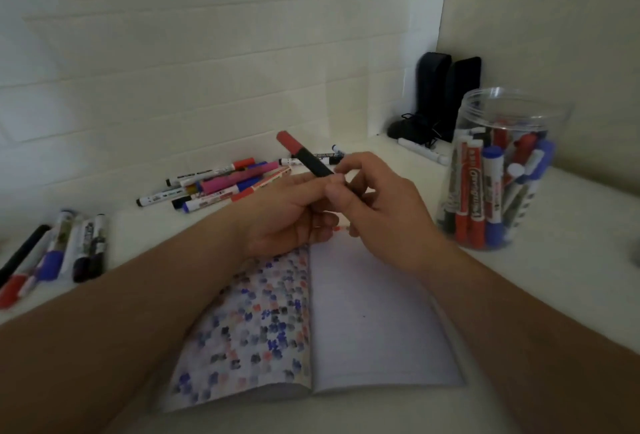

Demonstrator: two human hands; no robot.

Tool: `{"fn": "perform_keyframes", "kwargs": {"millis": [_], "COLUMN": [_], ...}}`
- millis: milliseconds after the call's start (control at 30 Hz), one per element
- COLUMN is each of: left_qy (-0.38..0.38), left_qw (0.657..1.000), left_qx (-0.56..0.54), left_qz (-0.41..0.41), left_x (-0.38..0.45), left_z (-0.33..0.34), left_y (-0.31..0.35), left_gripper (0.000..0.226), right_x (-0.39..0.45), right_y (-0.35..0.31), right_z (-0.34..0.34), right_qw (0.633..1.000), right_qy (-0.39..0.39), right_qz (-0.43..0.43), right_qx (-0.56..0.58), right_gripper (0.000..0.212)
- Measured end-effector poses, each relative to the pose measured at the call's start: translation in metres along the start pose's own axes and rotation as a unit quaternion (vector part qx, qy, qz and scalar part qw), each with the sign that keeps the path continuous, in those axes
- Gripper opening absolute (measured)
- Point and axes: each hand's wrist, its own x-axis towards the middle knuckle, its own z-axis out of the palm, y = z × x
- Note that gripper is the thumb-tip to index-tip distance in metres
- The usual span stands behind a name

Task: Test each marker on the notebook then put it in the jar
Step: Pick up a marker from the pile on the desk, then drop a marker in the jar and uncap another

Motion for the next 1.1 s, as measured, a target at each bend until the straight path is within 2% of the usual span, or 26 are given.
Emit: {"fn": "perform_keyframes", "kwargs": {"millis": [33, 100, 167, 233, 300, 333, 367, 400, 433, 500, 567, 833, 1100], "left_qy": [-0.007, 0.008, 0.058, 0.079, 0.080, 0.088, 0.103, 0.110, 0.101, 0.054, 0.018, 0.008, -0.001], "left_qw": [1.000, 0.997, 0.991, 0.991, 0.992, 0.982, 0.955, 0.915, 0.879, 0.847, 0.845, 0.836, 0.865], "left_qx": [-0.012, -0.073, -0.118, -0.092, 0.018, 0.122, 0.245, 0.352, 0.427, 0.482, 0.485, 0.495, 0.444], "left_qz": [0.003, 0.009, 0.027, 0.056, 0.092, 0.112, 0.135, 0.162, 0.188, 0.219, 0.226, 0.236, 0.232], "left_x": [0.000, 0.001, 0.002, 0.002, 0.000, -0.003, -0.006, -0.009, -0.011, -0.017, -0.021, -0.015, -0.016], "left_z": [-0.004, -0.013, -0.026, -0.035, -0.035, -0.032, -0.029, -0.026, -0.021, -0.010, -0.002, -0.004, -0.001], "left_y": [0.000, 0.002, 0.000, -0.009, -0.016, -0.017, -0.017, -0.017, -0.017, -0.019, -0.023, -0.024, -0.025], "left_gripper": [0.019, 0.023, 0.023, 0.018, 0.014, 0.012, 0.008, 0.005, 0.005, 0.007, 0.009, 0.019, 0.016], "right_x": [0.002, 0.006, 0.007, 0.008, 0.011, 0.012, 0.014, 0.014, 0.013, 0.008, 0.005, -0.001, -0.002], "right_y": [0.002, 0.007, 0.011, 0.009, 0.002, -0.002, -0.004, -0.004, -0.002, 0.001, 0.003, 0.003, 0.001], "right_z": [-0.003, -0.013, -0.021, -0.025, -0.023, -0.021, -0.019, -0.016, -0.012, -0.004, 0.003, 0.012, 0.008], "right_qw": [1.000, 0.997, 0.994, 0.997, 0.978, 0.952, 0.926, 0.915, 0.924, 0.960, 0.971, 0.947, 0.943], "right_qy": [0.005, 0.003, 0.000, 0.037, 0.099, 0.114, 0.115, 0.104, 0.081, 0.032, 0.004, -0.006, -0.015], "right_qz": [-0.017, -0.019, 0.013, 0.060, 0.126, 0.161, 0.184, 0.193, 0.186, 0.160, 0.158, 0.164, 0.151], "right_qx": [-0.019, -0.073, -0.106, -0.044, 0.131, 0.235, 0.308, 0.339, 0.324, 0.226, 0.179, 0.277, 0.295], "right_gripper": [0.009, 0.008, 0.007, 0.005, 0.009, 0.012, 0.015, 0.018, 0.023, 0.030, 0.028, 0.038, 0.042]}}
